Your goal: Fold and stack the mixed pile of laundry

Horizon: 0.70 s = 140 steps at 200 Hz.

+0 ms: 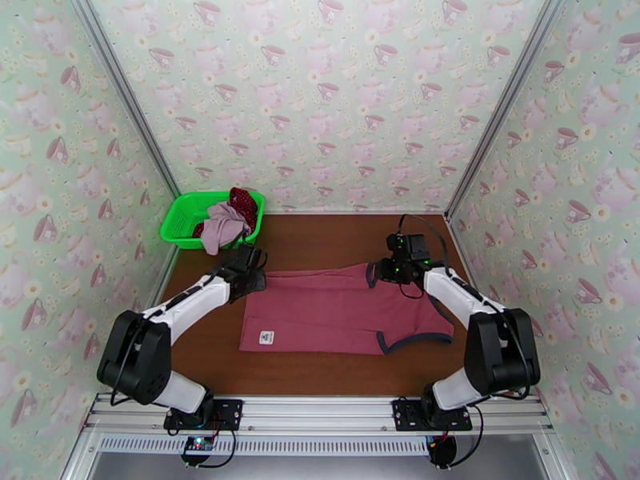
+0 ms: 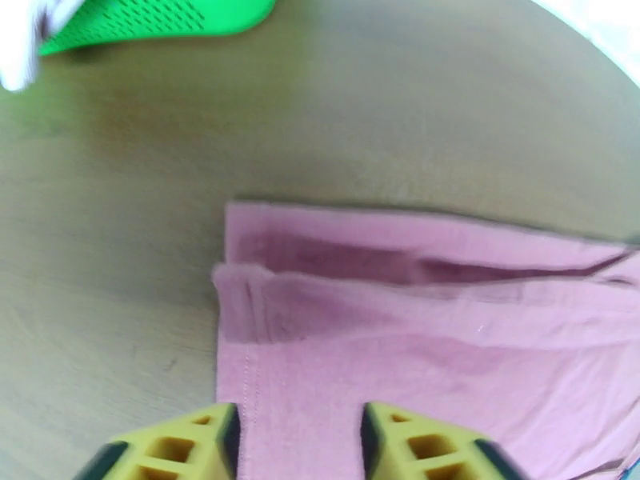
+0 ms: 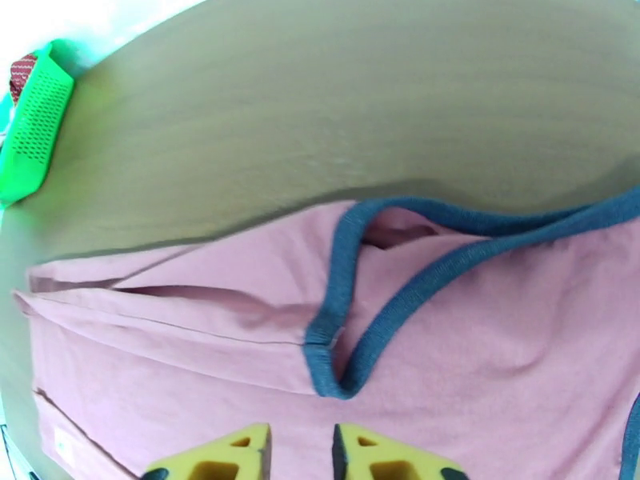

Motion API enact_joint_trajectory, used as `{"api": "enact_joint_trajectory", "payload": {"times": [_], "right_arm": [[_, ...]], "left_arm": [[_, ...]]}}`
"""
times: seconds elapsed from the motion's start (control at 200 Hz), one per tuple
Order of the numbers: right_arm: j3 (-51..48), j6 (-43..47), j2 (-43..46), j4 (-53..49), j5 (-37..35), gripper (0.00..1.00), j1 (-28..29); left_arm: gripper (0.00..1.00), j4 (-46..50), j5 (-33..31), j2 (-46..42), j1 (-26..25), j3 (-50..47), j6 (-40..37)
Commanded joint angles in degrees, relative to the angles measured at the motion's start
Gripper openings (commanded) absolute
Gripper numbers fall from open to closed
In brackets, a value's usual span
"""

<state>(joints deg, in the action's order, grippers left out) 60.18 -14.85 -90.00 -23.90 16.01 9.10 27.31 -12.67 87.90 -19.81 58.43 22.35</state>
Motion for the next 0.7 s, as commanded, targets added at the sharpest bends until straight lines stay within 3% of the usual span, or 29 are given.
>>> {"api": "enact_joint_trajectory", "payload": {"times": [0.0, 0.025, 0.17, 0.351, 0.496, 0.696], "right_arm": [[4.79, -2.01, -6.14, -0.94, 3.28, 0.17, 1.09], [6.02, -2.27, -7.44, -0.75, 3.6, 0.15, 1.43], [11.91, -3.81, -15.54, -0.79, 4.71, 0.07, 3.38], [13.56, -4.31, -20.01, -0.53, 4.42, 0.04, 4.95], [11.09, -4.39, -19.54, 0.16, 3.67, 0.02, 5.7], [6.42, -4.49, -16.89, 0.75, 3.03, 0.02, 6.41]], "left_arm": [[0.06, 1.13, -1.0, 5.97, 0.62, 7.26, -1.05], [0.0, 1.7, -1.31, 8.04, 0.78, 9.25, -1.28], [0.0, 3.05, -2.27, 20.02, 2.18, 19.45, -2.87], [0.0, 2.35, -3.73, 26.74, 3.71, 24.63, -4.57], [0.0, 2.72, -2.73, 28.52, 4.08, 24.64, -5.69], [0.0, 0.36, 0.53, 23.36, 3.2, 15.96, -5.75]]}}
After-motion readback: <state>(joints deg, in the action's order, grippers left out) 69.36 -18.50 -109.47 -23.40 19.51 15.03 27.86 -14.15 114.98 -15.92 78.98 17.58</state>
